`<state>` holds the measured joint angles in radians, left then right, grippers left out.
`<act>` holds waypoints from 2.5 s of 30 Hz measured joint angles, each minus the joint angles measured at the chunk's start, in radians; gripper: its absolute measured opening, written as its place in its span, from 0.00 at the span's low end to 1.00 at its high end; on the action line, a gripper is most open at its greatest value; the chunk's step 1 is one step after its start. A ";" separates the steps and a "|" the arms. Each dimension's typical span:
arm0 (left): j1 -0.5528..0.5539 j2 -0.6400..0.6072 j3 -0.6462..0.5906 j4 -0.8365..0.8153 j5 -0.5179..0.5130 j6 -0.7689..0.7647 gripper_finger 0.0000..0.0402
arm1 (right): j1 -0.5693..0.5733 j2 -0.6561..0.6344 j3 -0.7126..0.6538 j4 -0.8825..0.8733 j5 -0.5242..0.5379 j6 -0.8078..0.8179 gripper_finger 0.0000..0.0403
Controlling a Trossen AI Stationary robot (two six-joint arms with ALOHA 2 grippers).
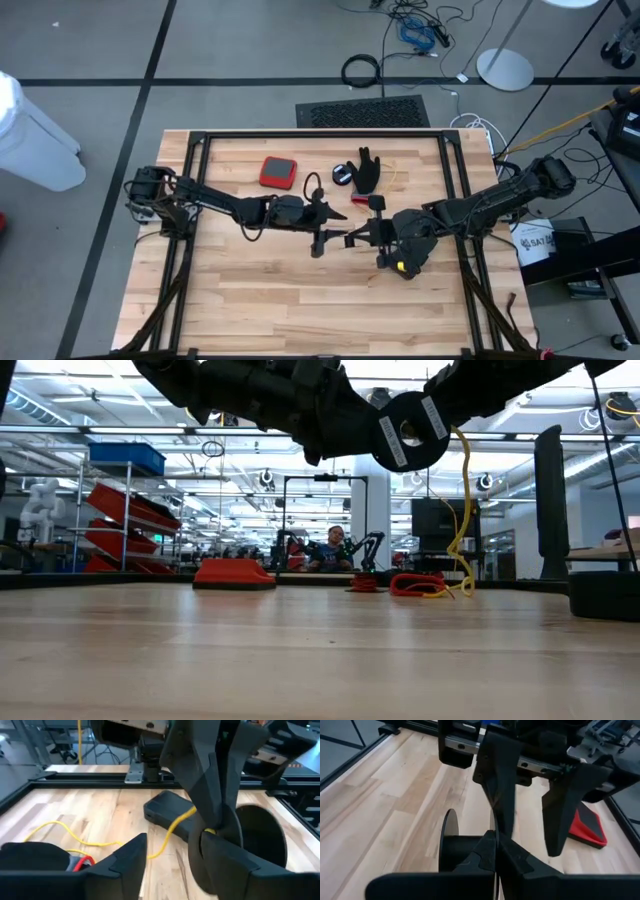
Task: Coil cords
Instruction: Coil the yellow wire onto spool
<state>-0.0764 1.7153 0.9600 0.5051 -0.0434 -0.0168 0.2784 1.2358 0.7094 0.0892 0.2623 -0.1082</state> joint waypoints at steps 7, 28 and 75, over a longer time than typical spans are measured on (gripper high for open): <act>0.002 -0.012 0.001 0.003 -0.082 0.052 0.41 | 0.000 0.000 0.000 -0.081 -0.001 0.059 0.00; -0.034 -0.011 0.001 -0.026 0.073 -0.029 0.41 | 0.000 0.000 0.000 -0.042 0.000 0.038 0.00; 0.000 -0.021 0.000 0.049 -0.108 0.103 0.00 | 0.063 -0.183 0.000 -0.358 0.254 0.180 0.19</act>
<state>-0.0767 1.6944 0.9600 0.5544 -0.1511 0.0860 0.3412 1.0531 0.7090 -0.2684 0.5162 0.0722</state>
